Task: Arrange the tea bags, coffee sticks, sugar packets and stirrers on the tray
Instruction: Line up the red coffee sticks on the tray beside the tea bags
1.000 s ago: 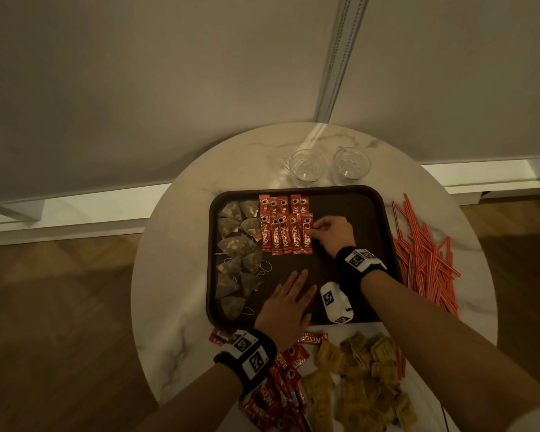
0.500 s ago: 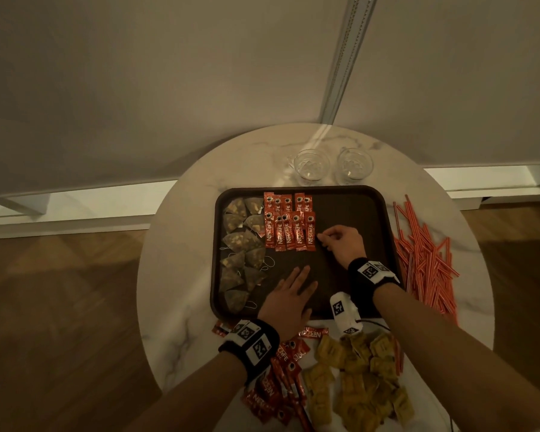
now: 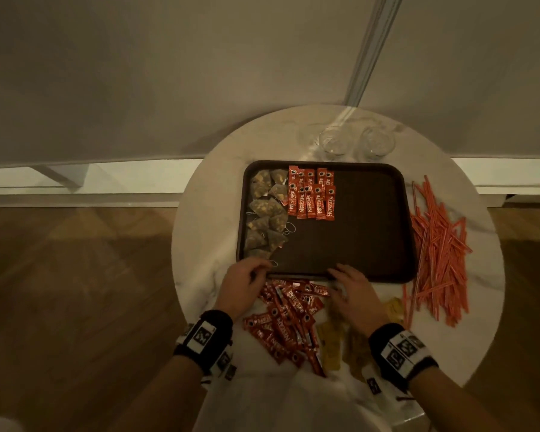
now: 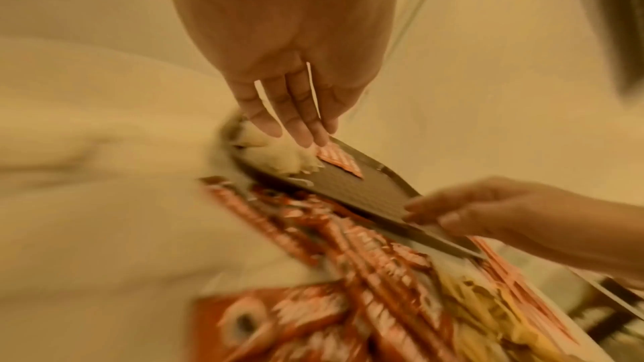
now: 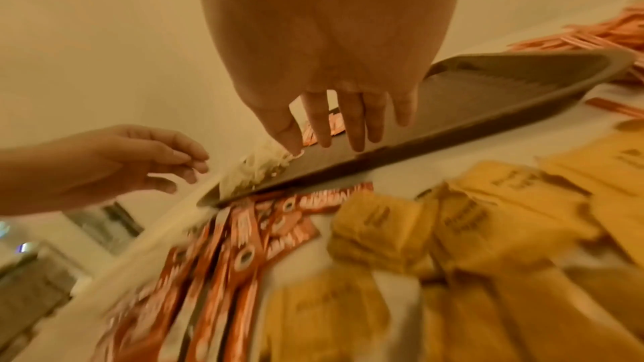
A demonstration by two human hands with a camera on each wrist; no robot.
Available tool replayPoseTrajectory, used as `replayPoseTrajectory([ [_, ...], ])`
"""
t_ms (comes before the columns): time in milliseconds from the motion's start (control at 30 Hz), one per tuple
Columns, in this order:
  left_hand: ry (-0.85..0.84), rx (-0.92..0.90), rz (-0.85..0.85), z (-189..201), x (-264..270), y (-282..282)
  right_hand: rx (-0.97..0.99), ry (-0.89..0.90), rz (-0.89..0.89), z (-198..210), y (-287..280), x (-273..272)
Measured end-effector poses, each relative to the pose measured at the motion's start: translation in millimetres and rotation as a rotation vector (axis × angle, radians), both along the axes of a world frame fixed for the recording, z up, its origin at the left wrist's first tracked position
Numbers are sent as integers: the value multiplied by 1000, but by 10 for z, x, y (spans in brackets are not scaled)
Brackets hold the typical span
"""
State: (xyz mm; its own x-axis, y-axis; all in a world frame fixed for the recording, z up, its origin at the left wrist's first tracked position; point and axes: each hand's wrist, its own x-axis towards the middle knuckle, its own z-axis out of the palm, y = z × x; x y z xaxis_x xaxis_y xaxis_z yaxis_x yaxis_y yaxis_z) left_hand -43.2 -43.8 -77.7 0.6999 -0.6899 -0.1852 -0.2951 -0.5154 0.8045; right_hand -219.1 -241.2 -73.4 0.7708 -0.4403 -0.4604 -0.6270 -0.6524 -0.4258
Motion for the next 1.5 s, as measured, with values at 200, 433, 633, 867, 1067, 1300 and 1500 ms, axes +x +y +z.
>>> replayPoseTrajectory([
  [200,-12,119,141,-158,-79,701,-141,160,146,-2,168,-85],
  [433,13,230,278,-331,-187,670,-170,201,172,-57,171,-79],
  [633,-71,333,248,-413,-168,364,-164,241,159,-103,198,-64],
  [867,-108,386,166,-412,-154,494,-147,234,138,-91,210,-48],
  [1067,-167,456,39,-356,-201,822,-132,231,110,-67,220,-34],
  [1300,151,282,158,-254,-222,1033,48,-85,-47,111,351,56],
  [1500,355,100,75,71,-327,869,256,-308,128,399,778,222],
])
